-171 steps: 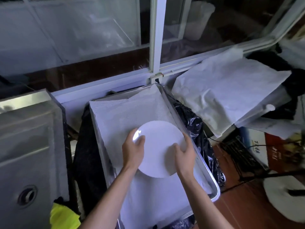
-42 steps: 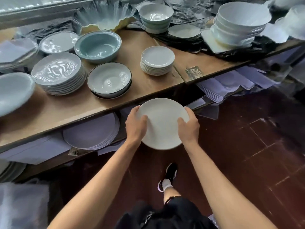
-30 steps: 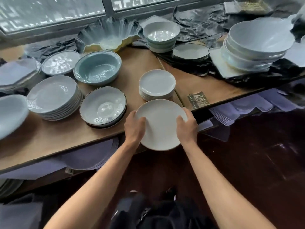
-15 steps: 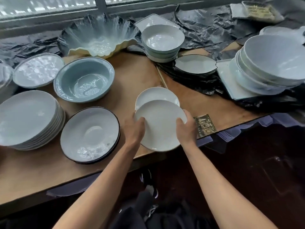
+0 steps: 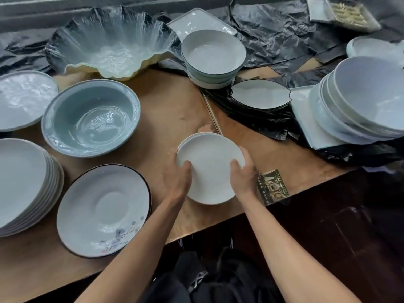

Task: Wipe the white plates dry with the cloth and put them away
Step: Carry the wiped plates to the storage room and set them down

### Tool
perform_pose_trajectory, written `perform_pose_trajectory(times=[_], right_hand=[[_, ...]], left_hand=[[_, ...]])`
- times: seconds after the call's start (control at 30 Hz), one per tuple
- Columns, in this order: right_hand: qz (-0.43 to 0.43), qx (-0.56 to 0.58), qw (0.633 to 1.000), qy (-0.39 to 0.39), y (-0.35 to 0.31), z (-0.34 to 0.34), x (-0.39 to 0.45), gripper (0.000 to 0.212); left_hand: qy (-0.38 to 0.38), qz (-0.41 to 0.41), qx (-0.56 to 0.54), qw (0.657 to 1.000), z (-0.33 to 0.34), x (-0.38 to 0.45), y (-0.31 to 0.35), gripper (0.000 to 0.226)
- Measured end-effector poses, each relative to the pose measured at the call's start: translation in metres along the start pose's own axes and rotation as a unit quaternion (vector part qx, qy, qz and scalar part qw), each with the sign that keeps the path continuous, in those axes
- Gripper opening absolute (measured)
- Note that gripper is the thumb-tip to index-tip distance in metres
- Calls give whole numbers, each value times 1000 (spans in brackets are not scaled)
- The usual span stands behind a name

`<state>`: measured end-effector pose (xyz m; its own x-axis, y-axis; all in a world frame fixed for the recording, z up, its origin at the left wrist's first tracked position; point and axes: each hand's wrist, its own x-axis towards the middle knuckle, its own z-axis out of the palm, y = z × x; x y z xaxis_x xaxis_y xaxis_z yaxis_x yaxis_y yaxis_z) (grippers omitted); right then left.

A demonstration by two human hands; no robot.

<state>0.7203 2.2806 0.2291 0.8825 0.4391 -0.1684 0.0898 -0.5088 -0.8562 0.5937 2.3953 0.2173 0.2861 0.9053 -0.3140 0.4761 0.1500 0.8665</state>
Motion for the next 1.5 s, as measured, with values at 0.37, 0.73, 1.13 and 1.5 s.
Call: perform_pose_trajectory(times=[0.37,0.73,1.13,1.5], right_hand=[[7,6,999,-33,-2,12,36,36],[10,-3,1000,-24,17,23,42,43],[-16,-23,999,-18,16,25,42,39],[-4,-49,998,-41,14,21,45,41]], left_hand=[[18,-30,-12,999,12,24,10,69],[33,-36,5,999,16,26,6,69],[26,0,-2,1000,16,29,1,53],[6,38,6,999,15,33,-7,47]])
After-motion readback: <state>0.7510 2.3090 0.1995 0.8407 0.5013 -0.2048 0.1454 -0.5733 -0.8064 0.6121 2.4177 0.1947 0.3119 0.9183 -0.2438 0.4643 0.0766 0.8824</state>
